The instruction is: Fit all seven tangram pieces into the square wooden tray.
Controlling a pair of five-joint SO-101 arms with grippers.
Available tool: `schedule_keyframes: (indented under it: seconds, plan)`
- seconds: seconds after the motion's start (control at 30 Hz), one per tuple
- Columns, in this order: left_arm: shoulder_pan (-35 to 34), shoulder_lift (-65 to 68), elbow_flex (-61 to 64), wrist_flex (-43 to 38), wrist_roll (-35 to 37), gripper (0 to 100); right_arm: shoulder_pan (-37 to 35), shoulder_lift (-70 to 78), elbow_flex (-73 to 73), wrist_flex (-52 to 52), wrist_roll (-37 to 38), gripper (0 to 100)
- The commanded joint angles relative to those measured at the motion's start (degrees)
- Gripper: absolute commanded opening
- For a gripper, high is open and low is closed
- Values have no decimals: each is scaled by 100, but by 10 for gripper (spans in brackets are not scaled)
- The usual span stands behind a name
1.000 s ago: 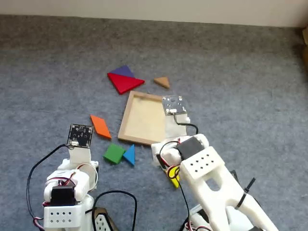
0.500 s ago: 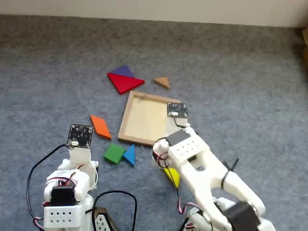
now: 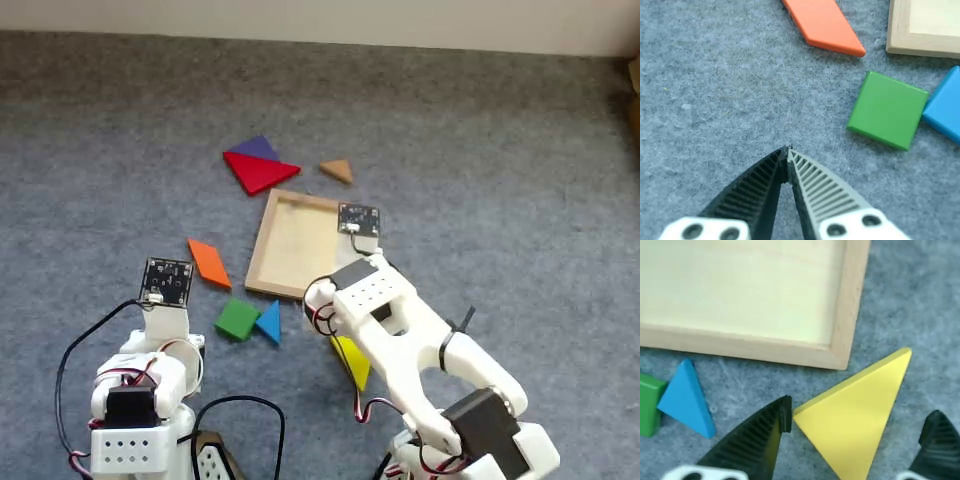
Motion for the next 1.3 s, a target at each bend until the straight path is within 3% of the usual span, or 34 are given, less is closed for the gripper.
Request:
schedule_keyframes:
  seconds: [0.0,0.5,1.27]
  plan:
    - [-40,-40,110,26,26,5,-92,-13,-251,-110,-79,387]
    - [-40,-40,110,26,26,5,-576,-4,163,-110,-88,386]
    - [-40,-40,110,26,26,5,-198,4,479,-611,-88,386]
